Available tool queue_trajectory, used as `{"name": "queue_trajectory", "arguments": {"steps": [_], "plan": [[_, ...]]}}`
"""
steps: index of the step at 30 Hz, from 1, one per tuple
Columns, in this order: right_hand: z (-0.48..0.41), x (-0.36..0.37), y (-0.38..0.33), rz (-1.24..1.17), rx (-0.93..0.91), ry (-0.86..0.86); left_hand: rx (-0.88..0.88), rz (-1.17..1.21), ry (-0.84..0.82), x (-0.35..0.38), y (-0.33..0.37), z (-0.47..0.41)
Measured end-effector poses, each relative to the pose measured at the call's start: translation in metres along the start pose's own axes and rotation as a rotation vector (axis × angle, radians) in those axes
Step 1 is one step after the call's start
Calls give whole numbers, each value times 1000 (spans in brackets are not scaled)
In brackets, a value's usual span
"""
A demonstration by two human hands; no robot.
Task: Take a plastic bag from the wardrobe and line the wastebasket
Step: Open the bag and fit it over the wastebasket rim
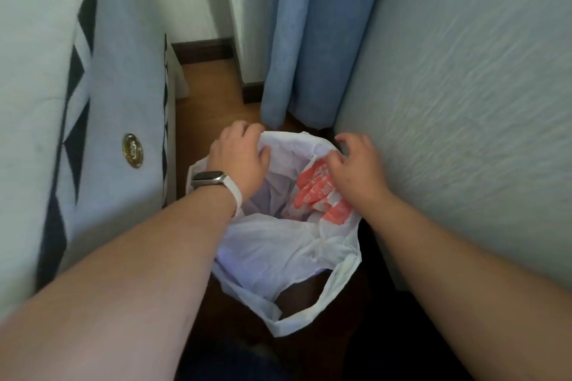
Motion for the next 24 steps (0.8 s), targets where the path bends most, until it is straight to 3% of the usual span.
{"name": "queue_trajectory", "arguments": {"steps": [4, 9, 12, 16, 21, 24], "plan": [[49, -19, -9, 26, -6, 32, 108, 75, -281, -1, 29, 39], [96, -26, 4, -17, 103, -61, 354, -64, -600, -2, 52, 87], [102, -31, 8, -12, 164, -137, 342, -79, -722, 3, 47, 107], [114, -24, 9, -6, 172, -328, 306, -107, -783, 13, 48, 123], [113, -22, 20, 74, 182, -338, 337, -203, -827, 17, 51, 135], [111, -18, 25, 111, 163, -351, 444, -284, -828, 19, 60, 137]]}}
Point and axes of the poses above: each hand's wrist, its own z-axis away from the middle knuckle, its own x-axis out of the palm, y = z × x, the point moved 8 cm from there along -z, towards the middle knuckle, and after that the axes turned 11 degrees about -z, right-handed, at the moved point
